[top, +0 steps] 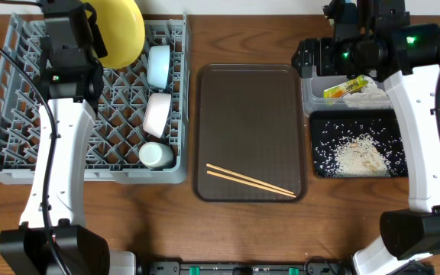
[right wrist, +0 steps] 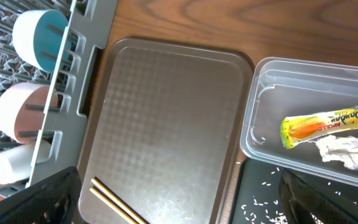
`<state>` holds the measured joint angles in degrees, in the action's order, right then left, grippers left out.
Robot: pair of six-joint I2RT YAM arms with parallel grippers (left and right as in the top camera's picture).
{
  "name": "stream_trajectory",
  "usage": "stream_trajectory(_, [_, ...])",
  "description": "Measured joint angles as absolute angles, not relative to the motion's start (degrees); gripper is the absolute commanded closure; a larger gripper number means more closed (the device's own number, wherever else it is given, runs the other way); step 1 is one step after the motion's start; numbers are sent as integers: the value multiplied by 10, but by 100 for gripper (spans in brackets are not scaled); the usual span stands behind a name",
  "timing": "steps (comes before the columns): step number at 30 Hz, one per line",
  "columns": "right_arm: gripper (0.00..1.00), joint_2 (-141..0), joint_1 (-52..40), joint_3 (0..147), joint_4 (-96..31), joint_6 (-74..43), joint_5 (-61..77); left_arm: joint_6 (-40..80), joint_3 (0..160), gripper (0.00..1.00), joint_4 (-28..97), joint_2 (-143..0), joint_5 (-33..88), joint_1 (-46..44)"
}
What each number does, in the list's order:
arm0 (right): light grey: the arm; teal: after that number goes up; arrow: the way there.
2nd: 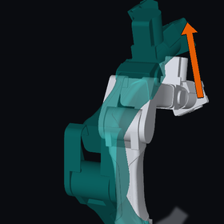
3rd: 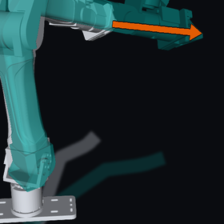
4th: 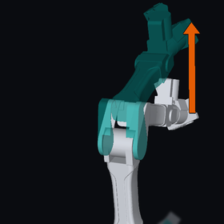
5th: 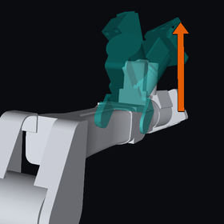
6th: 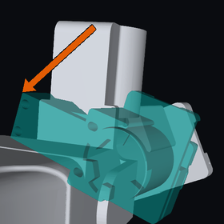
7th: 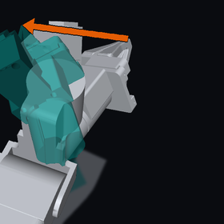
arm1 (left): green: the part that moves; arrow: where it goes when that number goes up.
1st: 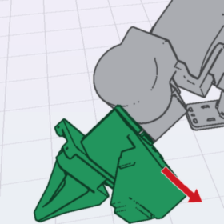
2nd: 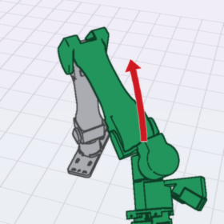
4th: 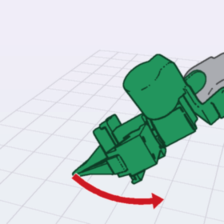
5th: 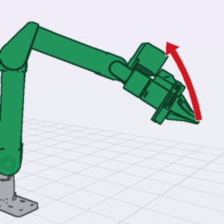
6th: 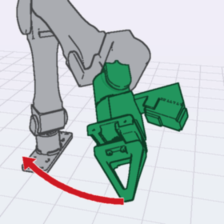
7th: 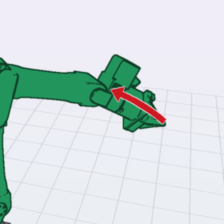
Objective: Sort waste into correct bins and load items into the dishwasher
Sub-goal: 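Stand the yellow plate upright in the rack and open the left gripper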
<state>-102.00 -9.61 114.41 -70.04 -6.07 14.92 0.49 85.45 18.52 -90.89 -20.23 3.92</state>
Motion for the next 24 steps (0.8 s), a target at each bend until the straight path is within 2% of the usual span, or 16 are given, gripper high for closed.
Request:
stream_trajectory(6, [1, -1020, -96, 1144, -700, -61, 149, -19, 854, 93, 161, -957, -256, 39])
stream_trajectory(24, [1, -1020, -96, 1144, -700, -61, 149, -63, 854, 93, 123, -1026, -305, 29])
